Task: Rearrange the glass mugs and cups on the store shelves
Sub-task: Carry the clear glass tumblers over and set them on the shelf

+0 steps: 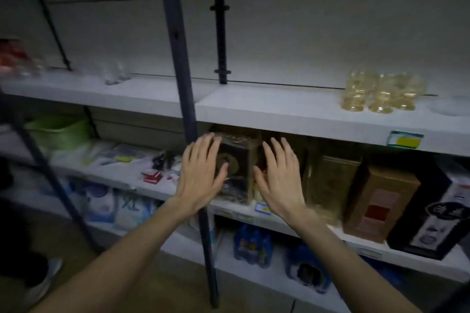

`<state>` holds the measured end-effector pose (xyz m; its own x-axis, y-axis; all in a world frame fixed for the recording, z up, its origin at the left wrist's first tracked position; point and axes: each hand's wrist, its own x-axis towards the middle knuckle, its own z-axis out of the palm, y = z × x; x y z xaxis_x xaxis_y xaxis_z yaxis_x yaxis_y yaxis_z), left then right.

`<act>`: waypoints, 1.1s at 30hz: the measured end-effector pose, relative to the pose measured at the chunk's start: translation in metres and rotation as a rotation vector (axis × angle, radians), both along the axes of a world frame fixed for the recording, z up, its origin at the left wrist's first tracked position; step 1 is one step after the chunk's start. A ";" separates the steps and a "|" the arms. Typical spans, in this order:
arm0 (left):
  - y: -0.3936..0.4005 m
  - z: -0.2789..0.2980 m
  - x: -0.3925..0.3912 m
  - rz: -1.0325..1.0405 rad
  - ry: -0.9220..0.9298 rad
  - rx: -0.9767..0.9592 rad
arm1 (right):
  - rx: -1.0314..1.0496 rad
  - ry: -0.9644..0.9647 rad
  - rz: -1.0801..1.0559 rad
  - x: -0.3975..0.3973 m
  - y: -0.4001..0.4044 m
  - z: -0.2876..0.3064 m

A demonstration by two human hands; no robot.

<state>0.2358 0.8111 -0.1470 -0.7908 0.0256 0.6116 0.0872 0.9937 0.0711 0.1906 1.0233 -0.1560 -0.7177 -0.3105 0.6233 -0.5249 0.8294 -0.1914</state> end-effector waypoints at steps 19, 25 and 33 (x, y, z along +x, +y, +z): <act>-0.392 0.018 0.006 0.611 -0.184 -0.035 | 0.212 0.043 0.513 -0.062 -0.445 0.027; -0.524 0.067 -0.059 0.643 -0.115 0.006 | 0.183 0.082 0.563 -0.125 -0.574 0.076; -0.668 0.107 -0.123 0.684 -0.089 0.020 | 0.173 -0.069 0.526 -0.199 -0.724 0.124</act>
